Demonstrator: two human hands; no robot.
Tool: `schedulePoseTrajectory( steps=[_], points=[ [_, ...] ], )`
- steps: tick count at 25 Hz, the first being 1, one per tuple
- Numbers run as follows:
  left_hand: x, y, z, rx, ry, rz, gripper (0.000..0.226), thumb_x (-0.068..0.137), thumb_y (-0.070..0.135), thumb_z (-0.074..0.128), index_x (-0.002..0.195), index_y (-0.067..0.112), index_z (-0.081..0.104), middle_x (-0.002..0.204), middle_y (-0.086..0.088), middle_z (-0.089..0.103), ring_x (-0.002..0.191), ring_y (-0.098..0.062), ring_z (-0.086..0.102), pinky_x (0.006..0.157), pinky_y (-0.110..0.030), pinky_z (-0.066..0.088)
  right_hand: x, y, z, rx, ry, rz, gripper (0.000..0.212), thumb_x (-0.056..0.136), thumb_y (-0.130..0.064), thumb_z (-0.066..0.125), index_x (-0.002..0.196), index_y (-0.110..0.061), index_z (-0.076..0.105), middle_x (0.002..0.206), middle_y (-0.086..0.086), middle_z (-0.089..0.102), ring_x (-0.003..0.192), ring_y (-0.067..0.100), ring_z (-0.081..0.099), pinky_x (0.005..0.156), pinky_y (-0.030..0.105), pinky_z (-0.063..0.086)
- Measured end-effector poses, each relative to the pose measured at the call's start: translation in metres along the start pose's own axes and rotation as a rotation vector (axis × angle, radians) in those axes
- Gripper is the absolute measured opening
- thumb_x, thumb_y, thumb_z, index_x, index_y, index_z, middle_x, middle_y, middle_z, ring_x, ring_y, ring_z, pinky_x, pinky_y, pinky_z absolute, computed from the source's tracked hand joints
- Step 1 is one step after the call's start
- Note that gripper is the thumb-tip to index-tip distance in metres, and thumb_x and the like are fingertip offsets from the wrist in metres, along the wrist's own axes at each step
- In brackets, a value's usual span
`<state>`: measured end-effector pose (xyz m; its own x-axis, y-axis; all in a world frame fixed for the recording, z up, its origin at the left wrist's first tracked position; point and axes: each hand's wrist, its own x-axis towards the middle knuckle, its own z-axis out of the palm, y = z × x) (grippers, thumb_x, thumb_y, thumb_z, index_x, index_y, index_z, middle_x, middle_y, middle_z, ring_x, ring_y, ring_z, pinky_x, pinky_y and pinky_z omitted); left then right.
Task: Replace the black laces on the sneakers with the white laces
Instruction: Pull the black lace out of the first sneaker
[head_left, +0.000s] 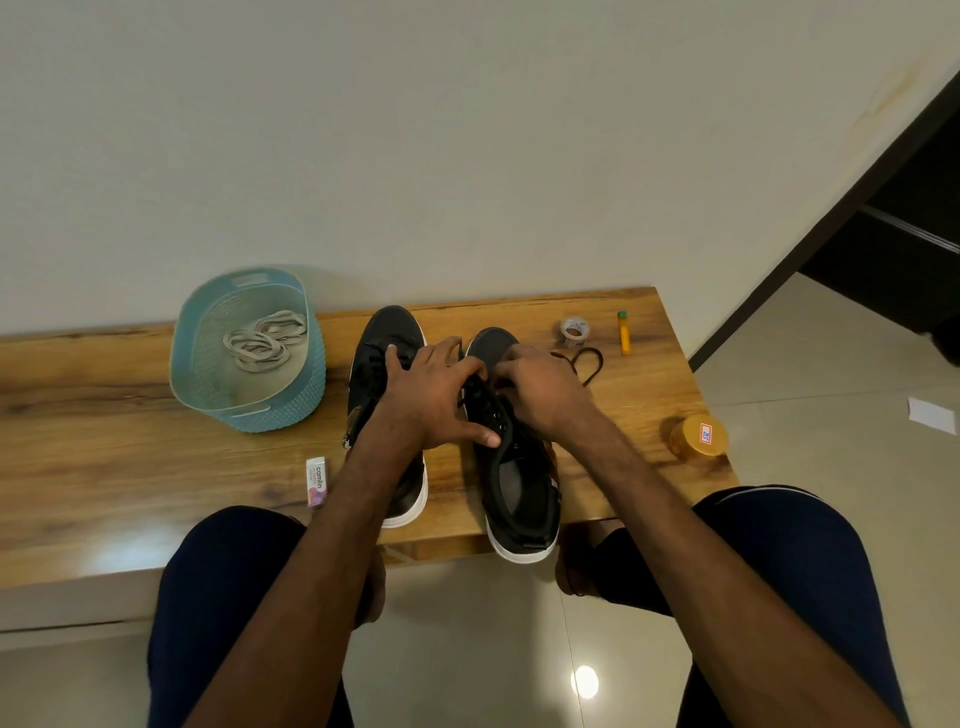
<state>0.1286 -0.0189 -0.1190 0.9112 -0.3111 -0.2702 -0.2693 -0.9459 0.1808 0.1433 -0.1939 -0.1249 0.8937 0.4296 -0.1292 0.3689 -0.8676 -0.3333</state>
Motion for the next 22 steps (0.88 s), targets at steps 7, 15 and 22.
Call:
schedulePoseTrajectory(
  steps=[7, 15, 22],
  points=[
    [0.001, -0.001, 0.001, -0.027, -0.007, 0.001, 0.087, 0.063, 0.078, 0.069, 0.136, 0.037, 0.042, 0.165, -0.005, 0.008, 0.15, -0.029, 0.009, 0.112, -0.072, -0.003, -0.001, 0.007, -0.01, -0.036, 0.085, 0.07, 0.017, 0.094, -0.021, 0.057, 0.111, -0.02, 0.059, 0.127, 0.002, 0.046, 0.122, 0.022, 0.04, 0.1, 0.049, 0.034],
    [-0.002, 0.0, 0.001, -0.033, -0.003, -0.01, 0.086, 0.064, 0.076, 0.069, 0.135, 0.037, 0.042, 0.165, -0.005, 0.009, 0.151, -0.028, 0.009, 0.113, -0.071, -0.004, 0.0, 0.008, -0.007, 0.138, 0.142, 0.087, 0.009, 0.088, -0.029, 0.069, 0.095, -0.024, 0.071, 0.119, -0.003, 0.056, 0.113, 0.015, 0.048, 0.098, 0.049, 0.043],
    [-0.002, 0.0, 0.0, -0.06, -0.017, 0.002, 0.081, 0.066, 0.077, 0.066, 0.133, 0.037, 0.045, 0.164, -0.004, 0.013, 0.15, -0.028, 0.011, 0.112, -0.07, -0.006, -0.01, 0.049, -0.058, 0.168, 0.277, 0.26, 0.01, 0.089, -0.032, 0.07, 0.093, -0.024, 0.074, 0.103, -0.005, 0.069, 0.094, 0.016, 0.063, 0.082, 0.039, 0.052]
  ],
)
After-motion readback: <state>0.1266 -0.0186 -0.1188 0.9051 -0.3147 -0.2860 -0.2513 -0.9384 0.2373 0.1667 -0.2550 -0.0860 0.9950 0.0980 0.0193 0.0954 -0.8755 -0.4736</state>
